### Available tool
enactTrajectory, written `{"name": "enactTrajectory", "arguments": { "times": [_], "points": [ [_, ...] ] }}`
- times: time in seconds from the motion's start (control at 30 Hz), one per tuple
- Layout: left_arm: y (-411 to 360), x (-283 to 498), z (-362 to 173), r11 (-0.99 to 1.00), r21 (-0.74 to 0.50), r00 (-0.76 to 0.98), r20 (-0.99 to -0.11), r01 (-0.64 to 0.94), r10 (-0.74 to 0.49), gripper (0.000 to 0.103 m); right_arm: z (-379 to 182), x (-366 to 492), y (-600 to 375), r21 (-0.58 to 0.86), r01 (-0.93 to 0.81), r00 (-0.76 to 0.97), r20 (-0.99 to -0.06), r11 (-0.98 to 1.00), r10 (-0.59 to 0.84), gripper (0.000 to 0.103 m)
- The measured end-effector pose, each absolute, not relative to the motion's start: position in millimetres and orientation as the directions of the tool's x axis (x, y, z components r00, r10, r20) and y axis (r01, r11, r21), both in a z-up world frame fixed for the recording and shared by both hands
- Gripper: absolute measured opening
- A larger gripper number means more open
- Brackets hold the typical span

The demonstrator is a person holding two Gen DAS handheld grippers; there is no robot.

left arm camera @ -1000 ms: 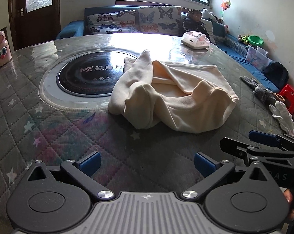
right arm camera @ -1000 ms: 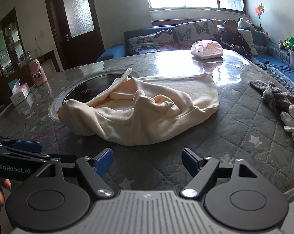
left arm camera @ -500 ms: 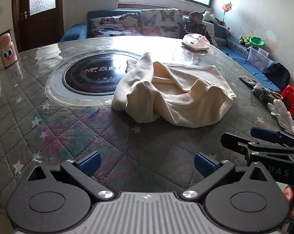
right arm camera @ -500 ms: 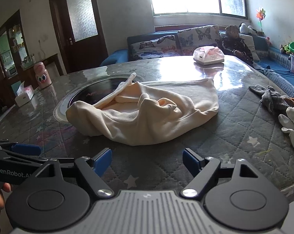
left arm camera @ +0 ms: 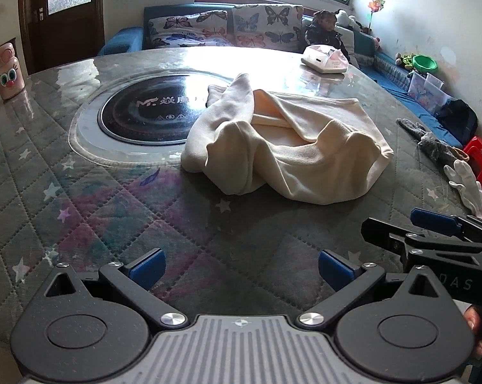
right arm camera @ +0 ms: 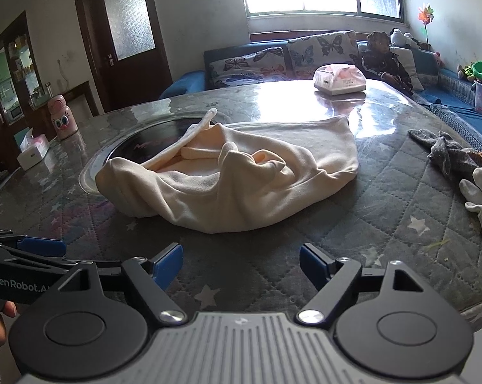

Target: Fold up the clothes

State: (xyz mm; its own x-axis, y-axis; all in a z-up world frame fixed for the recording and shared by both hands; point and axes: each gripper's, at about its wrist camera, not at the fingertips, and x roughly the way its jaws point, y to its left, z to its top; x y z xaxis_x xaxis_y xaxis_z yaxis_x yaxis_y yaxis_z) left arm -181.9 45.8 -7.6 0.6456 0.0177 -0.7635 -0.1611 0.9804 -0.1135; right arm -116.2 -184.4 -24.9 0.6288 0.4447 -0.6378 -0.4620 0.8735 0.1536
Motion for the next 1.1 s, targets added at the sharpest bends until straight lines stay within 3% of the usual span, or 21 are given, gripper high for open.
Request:
{"name": "enactTrajectory", "arguments": {
  "times": [0.53,1.1],
  "points": [
    [55.5,-168.9,-12.6,0.977,-0.144,0.62,-0.785,-0.158,-0.015,0.103,-26.9,-104.2,-177.3,0.137,-0.451,0.62,-0.663,0.882,0.42,0.082],
    [70.5,-147.3,11.2,0.977,-0.145,0.649,-0.761,-0.155,-0.01,0.103,-1.0,-76.9,-170.6,0.132,-0.493,0.638,-0.617,0.86,0.46,0.081]
  ]
}}
